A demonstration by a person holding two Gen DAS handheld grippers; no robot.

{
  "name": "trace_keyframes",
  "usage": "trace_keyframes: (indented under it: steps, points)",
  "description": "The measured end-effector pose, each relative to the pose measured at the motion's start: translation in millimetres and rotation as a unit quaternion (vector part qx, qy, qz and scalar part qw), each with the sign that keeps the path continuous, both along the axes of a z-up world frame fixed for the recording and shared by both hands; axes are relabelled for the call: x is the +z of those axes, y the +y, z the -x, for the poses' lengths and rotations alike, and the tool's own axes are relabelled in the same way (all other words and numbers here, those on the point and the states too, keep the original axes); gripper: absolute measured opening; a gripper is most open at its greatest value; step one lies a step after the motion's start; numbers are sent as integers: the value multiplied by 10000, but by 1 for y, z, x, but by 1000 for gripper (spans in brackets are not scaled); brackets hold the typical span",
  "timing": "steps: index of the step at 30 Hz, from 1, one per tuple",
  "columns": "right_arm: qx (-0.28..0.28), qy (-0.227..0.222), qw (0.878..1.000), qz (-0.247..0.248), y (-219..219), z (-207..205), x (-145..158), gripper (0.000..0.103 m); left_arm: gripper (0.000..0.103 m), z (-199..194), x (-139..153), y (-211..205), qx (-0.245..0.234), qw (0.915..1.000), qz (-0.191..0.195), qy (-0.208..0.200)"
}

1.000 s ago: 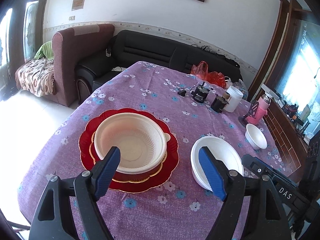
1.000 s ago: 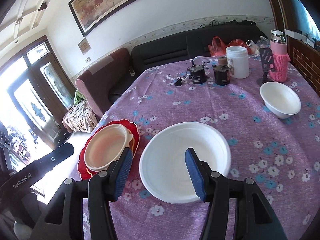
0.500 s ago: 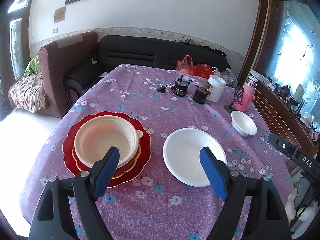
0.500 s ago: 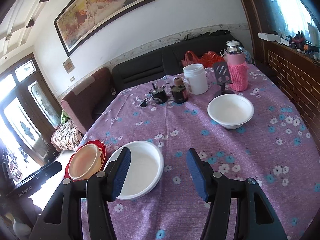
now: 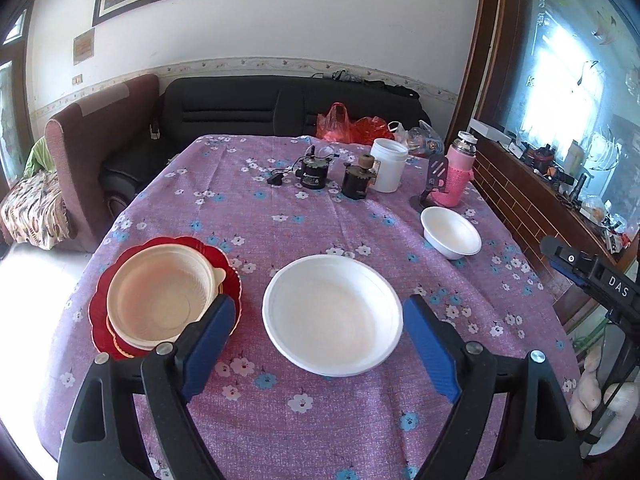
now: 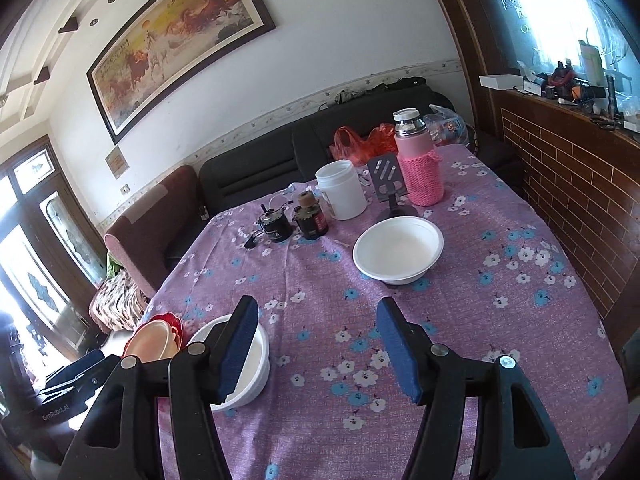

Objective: Organize plates and bowls
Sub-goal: 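Move both grippers toward the large white bowl on the cloth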

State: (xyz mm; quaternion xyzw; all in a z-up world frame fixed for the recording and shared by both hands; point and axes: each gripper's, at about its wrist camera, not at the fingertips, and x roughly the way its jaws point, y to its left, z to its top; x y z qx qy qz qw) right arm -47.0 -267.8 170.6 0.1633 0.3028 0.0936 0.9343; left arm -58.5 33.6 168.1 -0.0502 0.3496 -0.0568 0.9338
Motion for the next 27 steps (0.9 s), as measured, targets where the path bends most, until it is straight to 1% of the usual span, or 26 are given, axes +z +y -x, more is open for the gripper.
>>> trace_keyframes:
  steps: [3, 5, 8, 12, 14, 17, 19, 20, 23, 25, 27]
  points:
    - [-40, -80, 9999, 56, -6, 0, 10, 66, 85, -2, 16, -14, -194, 9995, -137, -192]
    - [-81, -179, 9998, 85, -12, 1, 22, 66, 85, -6, 28, -20, -372, 9989, -120, -243]
    - [-211, -349, 9991, 146, -22, 0, 43, 67, 86, -15, 48, -25, -630, 9976, 139, -235]
    - [-377, -467, 9980, 215, -38, -4, 70, 70, 87, -31, 73, -32, -863, 9951, 454, -149]
    - [-475, -520, 9971, 300, -46, -8, 84, 70, 87, -39, 85, -38, -971, 9940, 501, -106]
    - [-636, -635, 9942, 594, -54, -15, 107, 70, 87, -56, 101, -49, -1163, 9920, 498, 18]
    - [-731, -717, 9918, 766, -61, -23, 123, 71, 87, -67, 111, -56, -1190, 9918, 472, 54]
    - [-772, -745, 9909, 809, -64, -26, 130, 73, 87, -73, 116, -59, -1209, 9916, 465, 44]
    - [-871, -783, 9892, 880, -75, -40, 145, 75, 87, -89, 125, -68, -1184, 9921, 412, -92]
    - [-924, -765, 9886, 911, -80, -50, 150, 75, 88, -102, 126, -74, -1071, 9934, 356, -202]
    - [-976, -728, 9884, 912, -85, -61, 150, 75, 88, -116, 122, -79, -1006, 9941, 339, -224]
